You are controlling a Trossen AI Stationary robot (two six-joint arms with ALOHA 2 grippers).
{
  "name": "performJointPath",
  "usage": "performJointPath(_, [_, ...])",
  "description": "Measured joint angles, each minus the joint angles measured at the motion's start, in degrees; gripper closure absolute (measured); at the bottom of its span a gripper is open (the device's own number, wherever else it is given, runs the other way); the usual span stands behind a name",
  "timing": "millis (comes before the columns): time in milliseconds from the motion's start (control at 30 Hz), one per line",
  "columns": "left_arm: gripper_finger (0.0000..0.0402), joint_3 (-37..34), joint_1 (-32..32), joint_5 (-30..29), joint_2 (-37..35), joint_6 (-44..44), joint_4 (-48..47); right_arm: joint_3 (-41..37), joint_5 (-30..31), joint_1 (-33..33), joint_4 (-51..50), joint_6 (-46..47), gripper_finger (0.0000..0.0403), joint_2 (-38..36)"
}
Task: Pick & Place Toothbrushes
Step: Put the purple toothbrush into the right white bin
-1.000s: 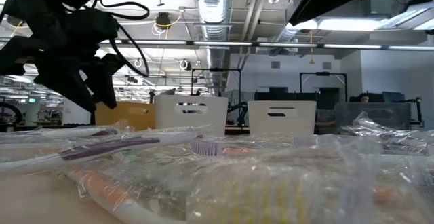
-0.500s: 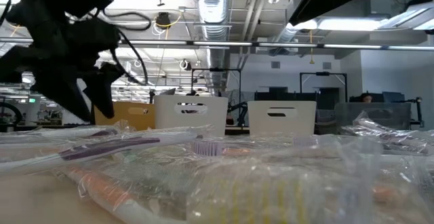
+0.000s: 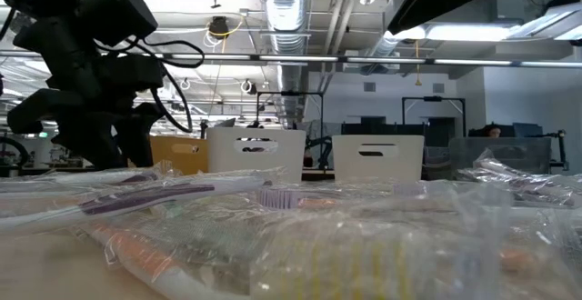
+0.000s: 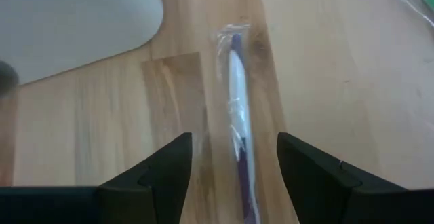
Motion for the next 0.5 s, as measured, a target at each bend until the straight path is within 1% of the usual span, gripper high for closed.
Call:
performJointPath(100, [0.0193,0.0,0.0,0.1,0.0,-1.4,0.0,0.0,0.0,0.0,0.0,0.1,0.0269,0.0])
performJointPath(233, [0.0193,0.0,0.0,2.9,0.0,-1.5,0.0,0.0,0.0,0.0,0.0,0.4,0.0270,0.0])
performJointPath(300, [0.0193,0.0,0.0,3.0,0.3,-1.4,0.2,0.0,0.0,0.0,0.0,0.4,0.0269,0.0])
performJointPath(500, [0.0193,0.0,0.0,3.0,3.7,-1.3,0.7,0.0,0.0,0.0,0.0,0.4,0.0270,0.0])
